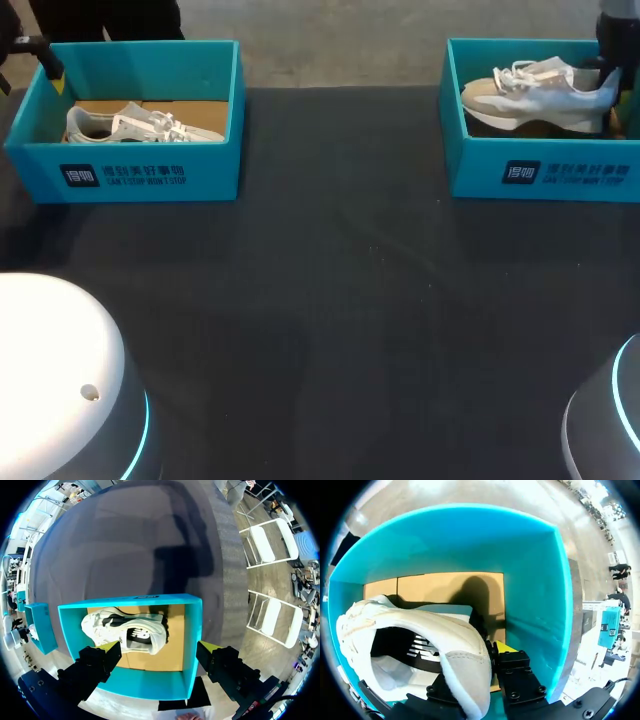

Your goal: Take the shoe out of the shoebox, open the shoe tongue, remove and reinsert the insole, then place the shoe into the shoebox

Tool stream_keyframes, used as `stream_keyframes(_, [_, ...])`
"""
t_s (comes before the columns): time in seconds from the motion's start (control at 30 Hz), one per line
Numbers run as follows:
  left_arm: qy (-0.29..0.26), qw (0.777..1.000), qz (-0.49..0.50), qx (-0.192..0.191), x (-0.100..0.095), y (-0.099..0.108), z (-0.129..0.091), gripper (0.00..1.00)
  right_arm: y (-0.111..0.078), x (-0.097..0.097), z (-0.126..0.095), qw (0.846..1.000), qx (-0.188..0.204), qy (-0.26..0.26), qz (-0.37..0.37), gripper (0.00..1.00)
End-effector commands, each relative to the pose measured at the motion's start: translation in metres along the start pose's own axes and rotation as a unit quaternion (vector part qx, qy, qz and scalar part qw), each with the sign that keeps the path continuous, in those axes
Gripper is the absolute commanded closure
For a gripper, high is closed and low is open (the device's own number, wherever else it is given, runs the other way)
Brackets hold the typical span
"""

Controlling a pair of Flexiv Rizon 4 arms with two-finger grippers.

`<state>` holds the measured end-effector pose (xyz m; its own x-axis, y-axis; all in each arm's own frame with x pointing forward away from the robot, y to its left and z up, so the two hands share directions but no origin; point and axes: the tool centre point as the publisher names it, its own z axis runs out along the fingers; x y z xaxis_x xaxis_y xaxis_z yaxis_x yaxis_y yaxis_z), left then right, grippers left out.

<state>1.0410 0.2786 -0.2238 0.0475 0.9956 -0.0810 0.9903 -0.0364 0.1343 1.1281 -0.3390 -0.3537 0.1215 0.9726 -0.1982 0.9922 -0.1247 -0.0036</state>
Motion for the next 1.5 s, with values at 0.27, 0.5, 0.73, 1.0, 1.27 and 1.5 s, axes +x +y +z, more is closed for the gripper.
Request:
stream_keyframes(0.27, [0.001, 1.0, 0.0, -0.001, 0.0, -0.001, 0.0, 0.0, -0.005, -0.013, -0.071, 1.0, -0.016, -0.018, -0.001, 1.0])
stream_keyframes(0.5, [0.001, 1.0, 0.0, -0.001, 0.0, -0.001, 0.0, 0.0, -0.014, -0.018, -0.114, 0.999, -0.023, -0.025, -0.007, 1.0])
stream_keyframes(0.73, [0.001, 1.0, 0.0, -0.001, 0.0, -0.001, 0.0, 0.0, -0.032, -0.027, -0.16, 0.999, -0.033, -0.033, -0.014, 1.0])
stream_keyframes(1.0, [0.001, 1.0, 0.0, -0.001, 0.0, -0.001, 0.0, 0.0, -0.048, -0.032, -0.189, 0.998, -0.034, -0.041, -0.024, 1.0])
stream_keyframes(1.27, [0.001, 1.0, 0.0, -0.001, 0.0, -0.001, 0.0, 0.0, -0.057, -0.031, -0.204, 0.998, -0.031, -0.033, -0.032, 1.0])
stream_keyframes(1.5, [0.001, 1.0, 0.0, -0.001, 0.0, -0.001, 0.0, 0.0, -0.08, -0.025, -0.218, 0.998, -0.033, -0.037, -0.04, 1.0])
